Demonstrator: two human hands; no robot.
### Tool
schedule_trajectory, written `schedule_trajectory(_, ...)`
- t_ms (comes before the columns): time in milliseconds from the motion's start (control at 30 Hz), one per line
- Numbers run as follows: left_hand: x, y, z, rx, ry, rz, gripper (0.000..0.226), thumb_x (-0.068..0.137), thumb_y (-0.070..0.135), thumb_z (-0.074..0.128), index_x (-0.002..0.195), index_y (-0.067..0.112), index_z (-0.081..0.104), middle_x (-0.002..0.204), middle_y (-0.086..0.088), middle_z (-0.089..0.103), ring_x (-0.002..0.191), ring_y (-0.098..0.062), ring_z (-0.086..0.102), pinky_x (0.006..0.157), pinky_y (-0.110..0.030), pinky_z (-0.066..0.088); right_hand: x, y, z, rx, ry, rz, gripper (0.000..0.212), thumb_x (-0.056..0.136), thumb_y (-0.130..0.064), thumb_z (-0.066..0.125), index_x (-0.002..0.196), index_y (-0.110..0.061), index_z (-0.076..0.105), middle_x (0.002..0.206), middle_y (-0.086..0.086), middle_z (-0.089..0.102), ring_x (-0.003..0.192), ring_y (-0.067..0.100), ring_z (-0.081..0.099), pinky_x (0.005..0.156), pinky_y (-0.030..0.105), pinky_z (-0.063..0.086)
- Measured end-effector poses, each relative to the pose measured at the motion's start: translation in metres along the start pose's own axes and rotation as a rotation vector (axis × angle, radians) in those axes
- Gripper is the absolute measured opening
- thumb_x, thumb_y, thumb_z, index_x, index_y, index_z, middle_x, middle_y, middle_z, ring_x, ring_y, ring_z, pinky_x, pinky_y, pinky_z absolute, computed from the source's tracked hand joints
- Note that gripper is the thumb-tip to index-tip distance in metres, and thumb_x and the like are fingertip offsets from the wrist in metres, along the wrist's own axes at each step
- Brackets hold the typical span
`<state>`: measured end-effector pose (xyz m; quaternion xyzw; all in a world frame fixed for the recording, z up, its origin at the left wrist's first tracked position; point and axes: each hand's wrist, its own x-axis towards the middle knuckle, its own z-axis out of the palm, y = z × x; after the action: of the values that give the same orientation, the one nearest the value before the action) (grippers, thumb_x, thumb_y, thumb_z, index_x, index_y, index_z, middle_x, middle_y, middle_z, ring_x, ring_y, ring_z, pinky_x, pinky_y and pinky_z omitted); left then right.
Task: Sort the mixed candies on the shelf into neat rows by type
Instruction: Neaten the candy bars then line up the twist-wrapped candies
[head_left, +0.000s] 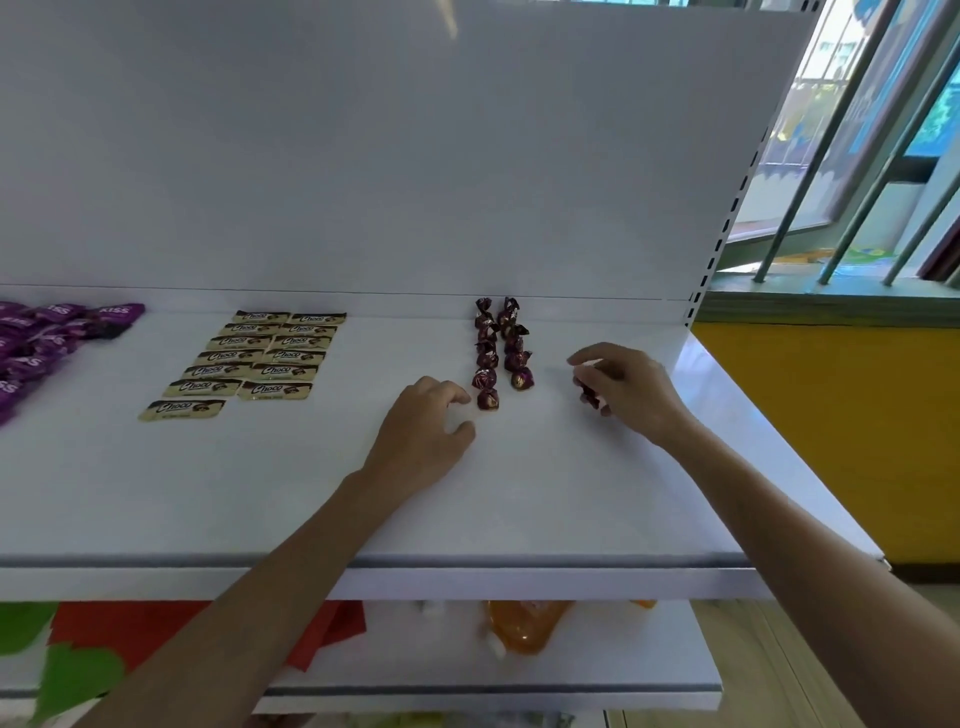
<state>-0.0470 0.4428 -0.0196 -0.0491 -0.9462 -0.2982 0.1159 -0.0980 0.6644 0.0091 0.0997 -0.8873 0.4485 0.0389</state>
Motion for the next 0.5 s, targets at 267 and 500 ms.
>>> schedule_trajectory(267, -0.018, -0.004, -0.003, 0.061, -0.014, 0.088, 0.024, 0.089, 0.016, 0.053, 0.111, 0.014, 0.060, 0.119, -0.003, 0.052, 0.112, -0.015, 0.044, 0.092, -0.020, 0.033, -0.016, -0.019, 0.010, 0.636, -0.283, 0.167, 0.026, 0.092, -0.005, 0.045, 0.104, -0.014, 0.066, 0.093, 0.005, 0.067, 0.072, 0.015, 0.062, 0.060, 0.023, 0.050)
schedule_trajectory(500, -0.029, 0.000, -0.002, 0.189, -0.034, 0.191, 0.030, 0.094, 0.020, 0.041, 0.122, 0.013, 0.052, 0.124, -0.001, 0.050, 0.115, -0.017, 0.041, 0.097, -0.027, 0.036, -0.029, -0.027, 0.019, 0.560, -0.187, 0.103, 0.026, 0.079, 0.013, 0.057, 0.099, -0.004, 0.060, 0.085, 0.009, 0.060, 0.067, 0.013, 0.068, 0.063, 0.020, 0.057)
